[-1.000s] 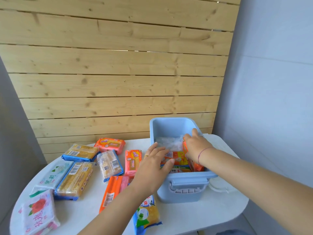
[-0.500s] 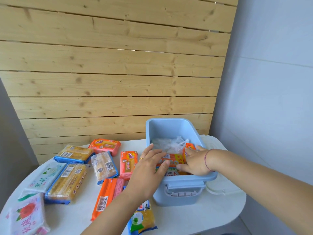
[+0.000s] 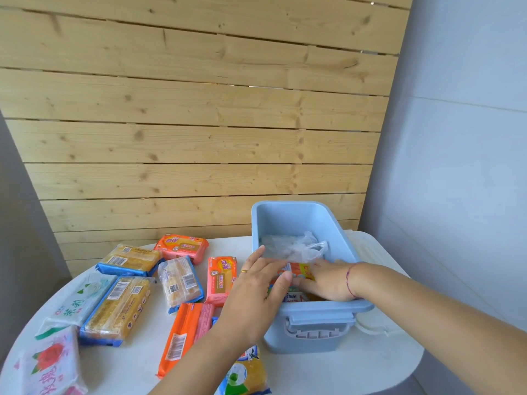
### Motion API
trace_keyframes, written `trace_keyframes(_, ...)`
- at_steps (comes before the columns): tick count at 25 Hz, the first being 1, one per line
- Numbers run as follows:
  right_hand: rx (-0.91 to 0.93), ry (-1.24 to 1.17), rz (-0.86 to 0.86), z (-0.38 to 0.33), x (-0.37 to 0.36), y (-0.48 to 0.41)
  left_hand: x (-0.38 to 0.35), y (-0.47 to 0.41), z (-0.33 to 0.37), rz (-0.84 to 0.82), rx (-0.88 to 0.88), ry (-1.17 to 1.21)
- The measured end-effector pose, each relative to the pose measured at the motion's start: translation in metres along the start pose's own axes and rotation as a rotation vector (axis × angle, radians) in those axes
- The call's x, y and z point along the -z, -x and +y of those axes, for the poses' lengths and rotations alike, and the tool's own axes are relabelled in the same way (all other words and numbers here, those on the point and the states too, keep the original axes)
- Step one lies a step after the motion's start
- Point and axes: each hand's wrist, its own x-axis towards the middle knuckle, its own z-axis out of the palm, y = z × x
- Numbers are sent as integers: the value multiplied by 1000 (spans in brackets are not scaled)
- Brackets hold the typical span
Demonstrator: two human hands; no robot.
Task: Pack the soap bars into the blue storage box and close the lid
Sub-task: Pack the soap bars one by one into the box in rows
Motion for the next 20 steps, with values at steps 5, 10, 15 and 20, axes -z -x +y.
trace_keyframes(5,-155,9,-48,5,-10,1,0,8,-7,-15,-77,-20)
trace_keyframes(10,-100,52,-154,4,-18,24,-3,29,-5,-3,-160,-60)
trace_keyframes(15,-52,122,-240,6,-26,30,-9,45,-1,132,-273,-98)
trace_keyframes(20,-49,127,-295,5,-29,27,-14,50,3,179,-284,-115)
